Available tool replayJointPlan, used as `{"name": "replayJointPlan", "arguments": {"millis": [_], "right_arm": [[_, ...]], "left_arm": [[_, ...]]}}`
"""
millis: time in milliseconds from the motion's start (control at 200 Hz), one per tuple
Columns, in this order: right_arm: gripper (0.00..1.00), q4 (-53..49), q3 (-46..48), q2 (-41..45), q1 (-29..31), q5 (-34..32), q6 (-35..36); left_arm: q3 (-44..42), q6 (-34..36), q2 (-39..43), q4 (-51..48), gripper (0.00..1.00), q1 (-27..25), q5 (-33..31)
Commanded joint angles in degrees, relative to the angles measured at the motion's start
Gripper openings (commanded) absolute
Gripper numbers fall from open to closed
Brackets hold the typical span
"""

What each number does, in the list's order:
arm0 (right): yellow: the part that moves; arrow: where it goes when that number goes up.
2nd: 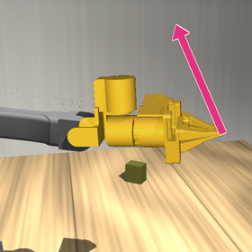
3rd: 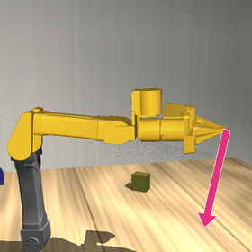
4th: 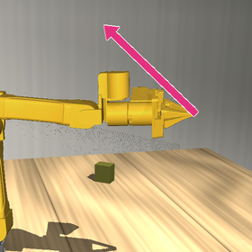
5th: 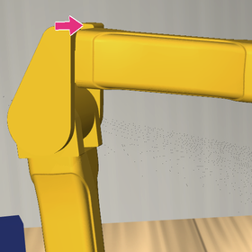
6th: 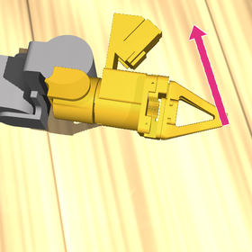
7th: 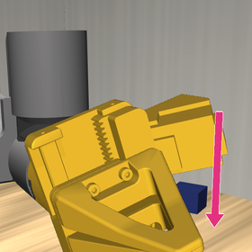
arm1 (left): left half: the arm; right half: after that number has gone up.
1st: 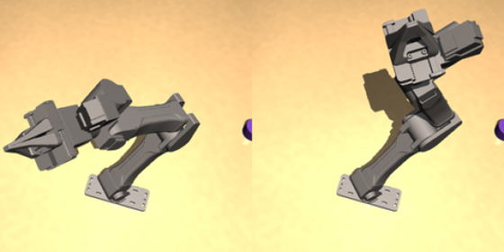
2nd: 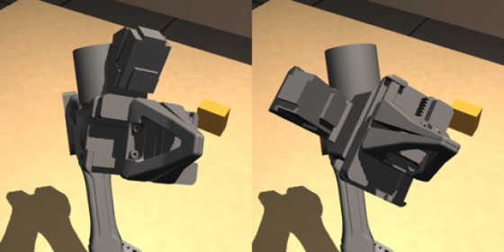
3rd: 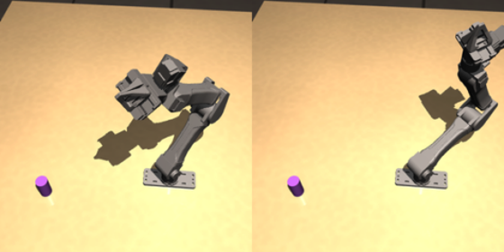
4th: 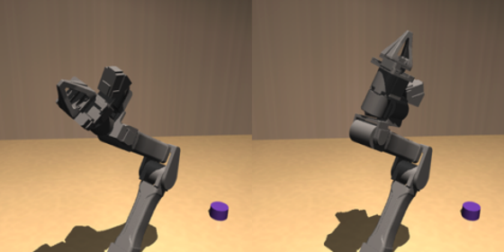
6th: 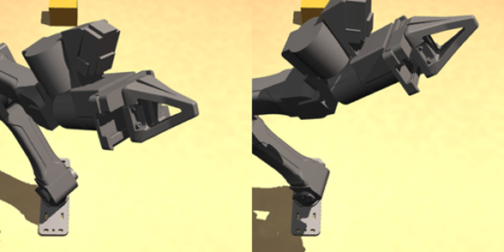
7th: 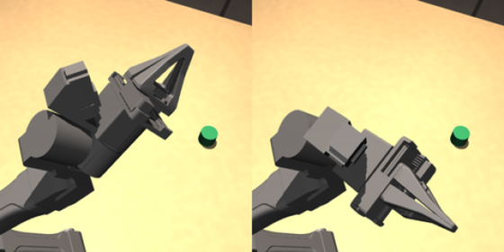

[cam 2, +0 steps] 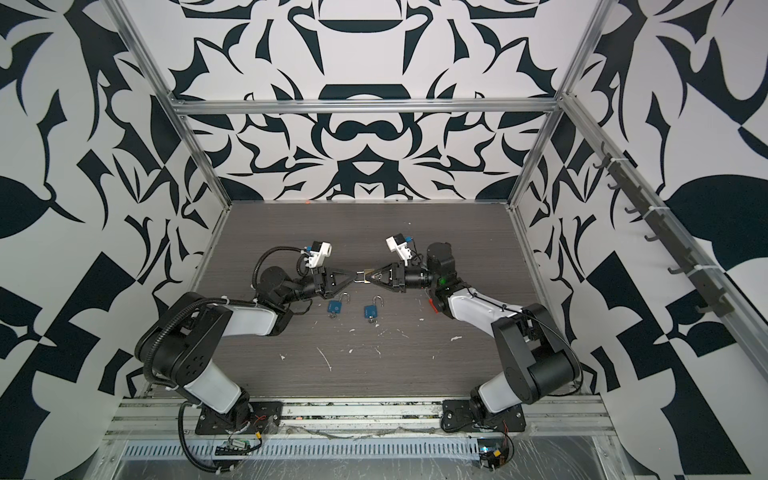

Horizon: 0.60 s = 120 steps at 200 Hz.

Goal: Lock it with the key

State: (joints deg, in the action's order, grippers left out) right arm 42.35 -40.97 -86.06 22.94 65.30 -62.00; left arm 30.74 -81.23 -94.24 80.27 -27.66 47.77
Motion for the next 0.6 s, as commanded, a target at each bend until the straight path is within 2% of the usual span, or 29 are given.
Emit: {"name": "replayJointPlan", "arguments": {"millis": [0,595], "right_arm": [[0.0,4.6,-1.7,0.1,1.1,0.9,0.2],[0.0,-4.6,-5.0,-0.8,5.6,-0.1,9.4]], "left_arm": [[1.8,-0.7,-1.0,1.4,0.0,-1.1,1.5],[4.5,-1.3,-2.4,1.1,0.0,-3.4,2.3]]}}
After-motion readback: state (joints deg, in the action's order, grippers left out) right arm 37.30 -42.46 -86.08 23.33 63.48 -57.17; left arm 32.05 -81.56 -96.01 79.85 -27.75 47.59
